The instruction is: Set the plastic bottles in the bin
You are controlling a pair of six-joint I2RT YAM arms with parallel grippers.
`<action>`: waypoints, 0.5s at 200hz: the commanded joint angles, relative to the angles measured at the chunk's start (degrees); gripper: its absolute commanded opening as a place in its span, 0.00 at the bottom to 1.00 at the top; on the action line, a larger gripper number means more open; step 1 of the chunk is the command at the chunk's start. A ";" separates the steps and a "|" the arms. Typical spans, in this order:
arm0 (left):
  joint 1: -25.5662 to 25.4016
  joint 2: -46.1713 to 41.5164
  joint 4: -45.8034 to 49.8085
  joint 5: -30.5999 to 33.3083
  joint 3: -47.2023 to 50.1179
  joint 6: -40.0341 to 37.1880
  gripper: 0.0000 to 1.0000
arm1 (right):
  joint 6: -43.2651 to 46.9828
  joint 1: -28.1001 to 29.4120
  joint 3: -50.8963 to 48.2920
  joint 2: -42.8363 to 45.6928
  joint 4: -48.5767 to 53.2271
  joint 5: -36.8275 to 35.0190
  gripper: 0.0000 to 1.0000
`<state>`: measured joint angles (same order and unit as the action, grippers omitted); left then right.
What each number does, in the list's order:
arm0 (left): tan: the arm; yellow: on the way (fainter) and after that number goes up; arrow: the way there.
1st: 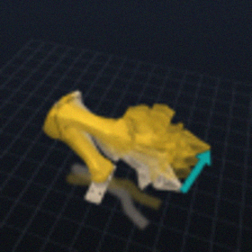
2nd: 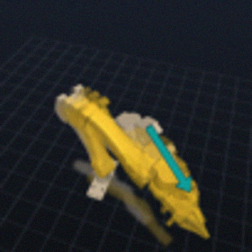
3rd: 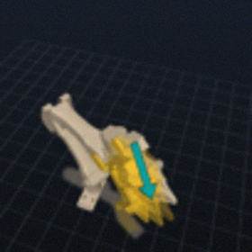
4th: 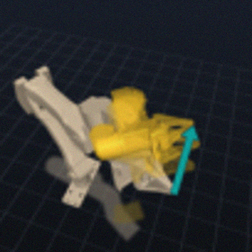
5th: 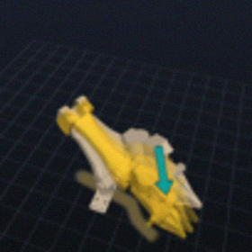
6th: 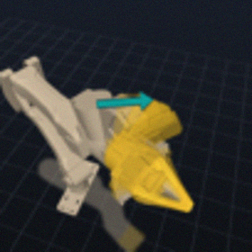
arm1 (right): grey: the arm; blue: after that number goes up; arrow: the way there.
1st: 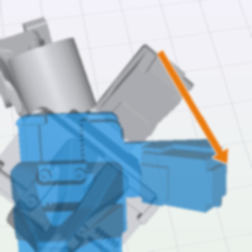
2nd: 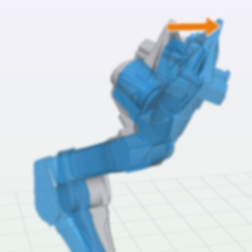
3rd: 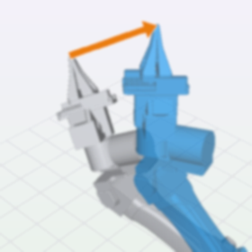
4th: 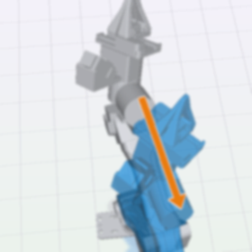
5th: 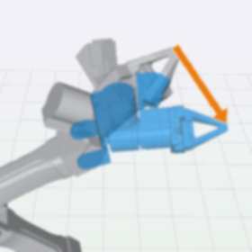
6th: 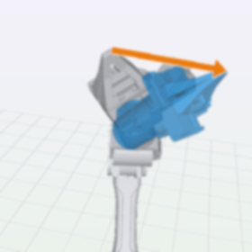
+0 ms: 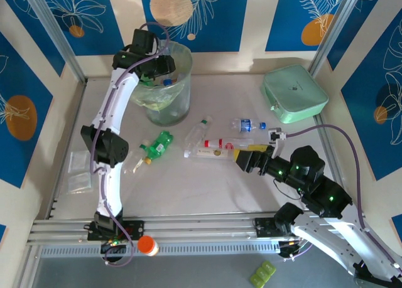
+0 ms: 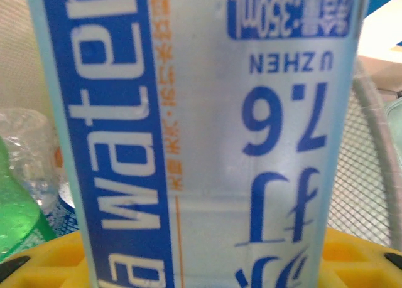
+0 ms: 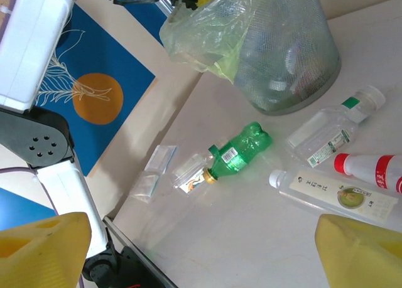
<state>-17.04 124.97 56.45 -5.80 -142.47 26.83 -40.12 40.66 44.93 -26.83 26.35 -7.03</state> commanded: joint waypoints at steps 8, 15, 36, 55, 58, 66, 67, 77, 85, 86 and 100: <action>-0.13 1.66 -0.17 -3.28 -0.96 3.04 0.55 | -0.51 -0.25 -0.54 0.25 -0.81 -1.04 0.92; -0.13 1.58 -0.20 -3.38 -0.96 3.30 0.61 | -0.34 -0.27 -0.38 0.28 -0.78 -1.01 0.92; -0.14 0.32 -0.19 -2.40 -0.95 3.36 0.74 | 0.59 -0.36 0.62 -0.27 -0.05 -1.06 0.92; -0.17 -1.66 -0.54 -1.71 -0.97 3.08 0.81 | 1.43 -0.42 1.54 -0.54 0.53 -1.14 0.92; -0.14 -1.95 -0.58 -1.79 -0.94 2.91 0.82 | 1.45 -0.41 1.65 -0.52 0.58 -1.15 0.92; -0.14 -2.74 -0.74 -2.01 -0.93 2.58 0.83 | 1.62 -0.42 1.86 -0.59 0.43 -1.15 0.92; -0.12 -2.86 -0.73 -2.02 -0.95 2.55 0.83 | 1.62 -0.42 1.89 -0.59 0.44 -1.15 0.92; -0.18 -3.91 -0.56 -2.02 -0.98 2.14 0.84 | 1.70 -0.42 2.06 -0.62 0.29 -1.15 0.92; -0.17 -4.78 -0.32 -1.95 -0.96 1.64 0.84 | 1.69 -0.50 2.20 -0.61 0.20 -1.06 0.92; -0.18 -4.84 -0.30 -1.94 -0.96 1.60 0.84 | 1.70 -0.50 2.24 -0.60 0.15 -1.06 0.92; -0.15 -6.43 0.24 -2.07 -0.64 0.67 0.84 | 1.88 -0.50 2.77 -0.92 0.24 -0.72 0.92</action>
<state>-17.04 124.20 56.36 -7.42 -142.45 29.52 -39.40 40.38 45.12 -27.59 26.57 -7.38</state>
